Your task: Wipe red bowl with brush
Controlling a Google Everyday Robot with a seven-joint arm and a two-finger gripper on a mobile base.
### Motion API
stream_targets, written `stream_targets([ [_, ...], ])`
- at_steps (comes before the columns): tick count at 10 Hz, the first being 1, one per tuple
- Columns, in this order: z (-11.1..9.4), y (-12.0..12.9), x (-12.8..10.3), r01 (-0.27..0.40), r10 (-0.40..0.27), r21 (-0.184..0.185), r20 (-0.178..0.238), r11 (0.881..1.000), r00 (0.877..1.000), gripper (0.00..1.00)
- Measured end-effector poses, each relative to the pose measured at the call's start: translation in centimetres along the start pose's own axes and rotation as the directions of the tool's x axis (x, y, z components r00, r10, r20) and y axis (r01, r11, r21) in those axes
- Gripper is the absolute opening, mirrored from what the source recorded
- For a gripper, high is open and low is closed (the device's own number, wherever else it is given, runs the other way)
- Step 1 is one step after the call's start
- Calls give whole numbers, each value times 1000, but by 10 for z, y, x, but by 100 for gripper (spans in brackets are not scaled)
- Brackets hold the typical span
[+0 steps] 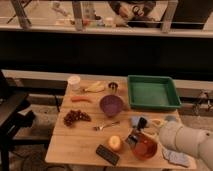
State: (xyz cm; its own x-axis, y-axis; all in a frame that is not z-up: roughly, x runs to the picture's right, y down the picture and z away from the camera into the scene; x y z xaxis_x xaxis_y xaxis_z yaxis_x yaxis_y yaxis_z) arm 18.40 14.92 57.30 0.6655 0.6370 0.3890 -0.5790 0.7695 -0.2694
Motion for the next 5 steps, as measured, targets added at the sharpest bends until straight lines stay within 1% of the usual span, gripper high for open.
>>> stream_targets([
  [2, -8, -6, 9, -13, 12, 18, 5, 1000, 1000, 2],
  [5, -10, -10, 21, -24, 24, 29, 2, 999, 1000, 2],
])
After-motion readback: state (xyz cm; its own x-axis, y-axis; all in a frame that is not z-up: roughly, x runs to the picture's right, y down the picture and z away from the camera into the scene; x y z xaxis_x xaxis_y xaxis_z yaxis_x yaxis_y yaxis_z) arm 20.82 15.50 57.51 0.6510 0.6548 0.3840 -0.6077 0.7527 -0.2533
